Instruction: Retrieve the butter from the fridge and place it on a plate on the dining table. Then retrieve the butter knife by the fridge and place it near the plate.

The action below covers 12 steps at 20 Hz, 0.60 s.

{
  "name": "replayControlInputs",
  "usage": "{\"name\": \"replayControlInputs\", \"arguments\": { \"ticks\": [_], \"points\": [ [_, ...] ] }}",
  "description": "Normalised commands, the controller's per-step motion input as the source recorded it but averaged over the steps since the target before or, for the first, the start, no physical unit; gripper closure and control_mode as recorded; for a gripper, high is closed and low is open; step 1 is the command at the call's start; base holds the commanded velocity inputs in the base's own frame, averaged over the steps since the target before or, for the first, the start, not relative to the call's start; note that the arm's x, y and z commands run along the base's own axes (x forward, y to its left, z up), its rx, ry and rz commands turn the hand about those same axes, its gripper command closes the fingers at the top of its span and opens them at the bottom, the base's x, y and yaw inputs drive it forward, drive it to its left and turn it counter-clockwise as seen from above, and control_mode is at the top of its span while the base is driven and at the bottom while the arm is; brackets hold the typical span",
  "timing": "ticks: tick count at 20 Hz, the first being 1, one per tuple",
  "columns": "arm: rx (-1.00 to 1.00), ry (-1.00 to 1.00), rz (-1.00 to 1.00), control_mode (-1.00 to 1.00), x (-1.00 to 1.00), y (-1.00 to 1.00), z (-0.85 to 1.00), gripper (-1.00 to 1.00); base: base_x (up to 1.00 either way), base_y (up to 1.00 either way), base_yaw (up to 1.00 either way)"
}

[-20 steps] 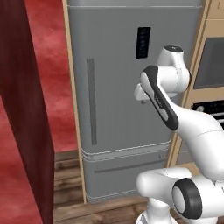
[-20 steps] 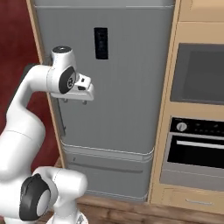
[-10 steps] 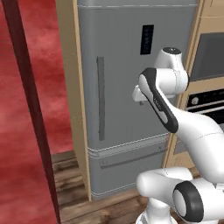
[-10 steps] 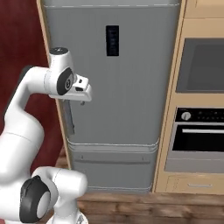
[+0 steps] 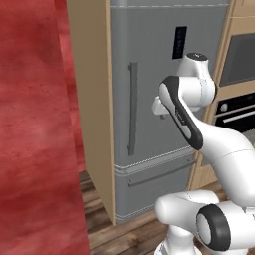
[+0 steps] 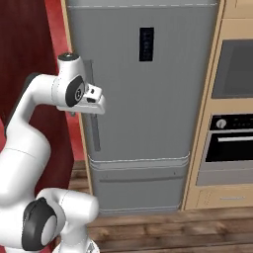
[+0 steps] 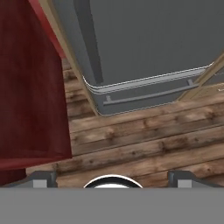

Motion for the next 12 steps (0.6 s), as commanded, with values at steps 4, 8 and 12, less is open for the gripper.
{"name": "replayControlInputs", "arguments": {
  "ticks": [4,8,12],
  "points": [
    [0.00,0.00,0.00,1.00,0.00,0.00,0.00,-1.00,0.00,0.41,-0.06],
    [0.00,0.00,0.00,1.00,0.00,0.00,0.00,-1.00,0.00,0.29,-0.04],
    [0.00,0.00,0.00,1.00,0.00,0.00,0.00,-1.00,0.00,0.22,-0.02]
  ]
}}
